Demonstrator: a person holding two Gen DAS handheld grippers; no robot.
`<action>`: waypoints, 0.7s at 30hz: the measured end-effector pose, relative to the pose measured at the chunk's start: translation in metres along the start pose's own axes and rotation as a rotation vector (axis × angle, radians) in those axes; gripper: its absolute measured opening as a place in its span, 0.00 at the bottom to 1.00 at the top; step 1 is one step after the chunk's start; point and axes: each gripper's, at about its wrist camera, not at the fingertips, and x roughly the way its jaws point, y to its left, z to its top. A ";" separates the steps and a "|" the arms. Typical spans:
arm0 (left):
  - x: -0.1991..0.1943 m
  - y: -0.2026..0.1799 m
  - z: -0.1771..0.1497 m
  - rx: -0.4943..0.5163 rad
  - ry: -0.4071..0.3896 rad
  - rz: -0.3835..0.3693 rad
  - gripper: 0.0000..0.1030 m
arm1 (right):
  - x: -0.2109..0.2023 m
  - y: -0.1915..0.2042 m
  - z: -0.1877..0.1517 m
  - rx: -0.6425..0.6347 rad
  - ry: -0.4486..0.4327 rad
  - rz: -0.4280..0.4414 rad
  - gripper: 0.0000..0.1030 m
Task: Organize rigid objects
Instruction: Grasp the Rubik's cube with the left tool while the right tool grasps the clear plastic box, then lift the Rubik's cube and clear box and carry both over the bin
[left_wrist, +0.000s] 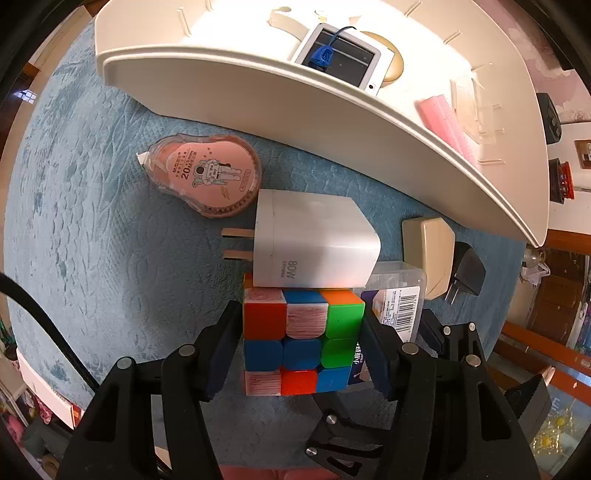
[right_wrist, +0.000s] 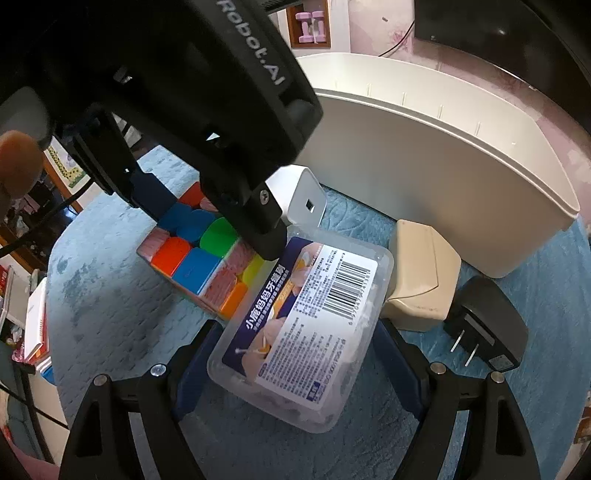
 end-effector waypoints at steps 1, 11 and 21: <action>-0.001 0.000 0.000 0.004 -0.001 0.003 0.62 | 0.005 0.007 0.005 -0.008 0.005 -0.007 0.81; -0.001 0.006 -0.017 -0.040 -0.008 0.013 0.62 | 0.012 0.025 0.014 -0.054 0.032 -0.029 0.75; -0.015 0.032 -0.042 -0.104 -0.042 0.022 0.62 | -0.001 0.026 0.008 -0.070 0.063 -0.035 0.72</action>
